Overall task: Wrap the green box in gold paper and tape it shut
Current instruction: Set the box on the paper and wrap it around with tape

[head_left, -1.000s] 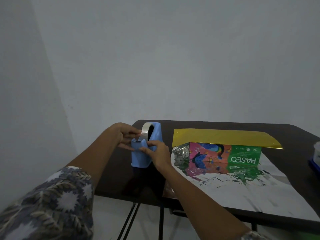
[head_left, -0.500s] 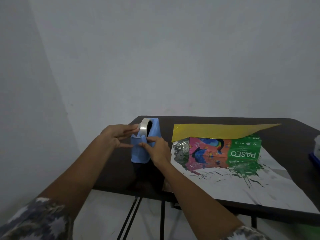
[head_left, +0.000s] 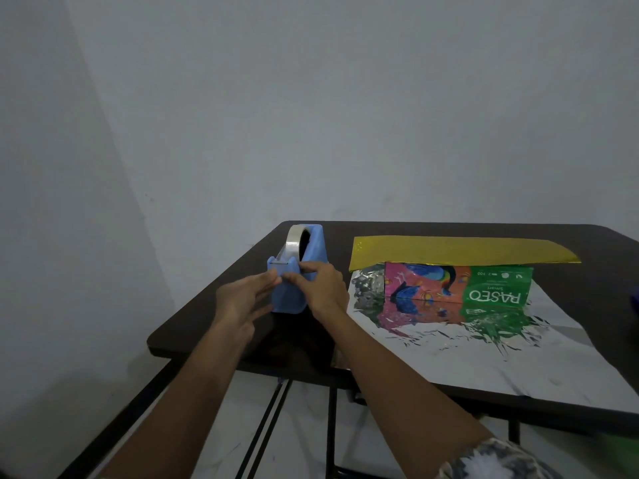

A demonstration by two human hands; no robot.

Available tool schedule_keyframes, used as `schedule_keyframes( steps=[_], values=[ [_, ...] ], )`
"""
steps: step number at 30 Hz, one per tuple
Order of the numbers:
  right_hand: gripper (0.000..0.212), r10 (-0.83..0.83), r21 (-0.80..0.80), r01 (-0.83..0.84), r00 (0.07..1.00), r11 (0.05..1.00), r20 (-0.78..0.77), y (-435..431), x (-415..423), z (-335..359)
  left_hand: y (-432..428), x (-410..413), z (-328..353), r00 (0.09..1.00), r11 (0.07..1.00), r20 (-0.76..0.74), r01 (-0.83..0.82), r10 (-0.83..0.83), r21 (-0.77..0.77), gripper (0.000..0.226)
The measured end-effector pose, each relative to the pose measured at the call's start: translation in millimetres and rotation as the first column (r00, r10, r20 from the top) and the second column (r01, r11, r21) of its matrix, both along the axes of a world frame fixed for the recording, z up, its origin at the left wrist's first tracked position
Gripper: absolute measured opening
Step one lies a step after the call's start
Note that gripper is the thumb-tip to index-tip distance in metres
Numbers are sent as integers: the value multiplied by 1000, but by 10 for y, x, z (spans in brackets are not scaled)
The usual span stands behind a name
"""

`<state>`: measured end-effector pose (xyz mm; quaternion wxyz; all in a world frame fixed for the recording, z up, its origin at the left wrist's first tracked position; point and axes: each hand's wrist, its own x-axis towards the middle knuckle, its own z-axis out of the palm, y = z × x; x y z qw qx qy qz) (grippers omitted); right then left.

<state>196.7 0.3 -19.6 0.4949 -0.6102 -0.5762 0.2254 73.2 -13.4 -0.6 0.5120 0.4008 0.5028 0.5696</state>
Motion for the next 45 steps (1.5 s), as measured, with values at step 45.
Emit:
schedule_keyframes(
  steps=[45],
  values=[
    [41,61,-51,-59,998,997,27,-4,63,0,97,-32,70,991,1000,-134,13,-15,-17,12]
  ],
)
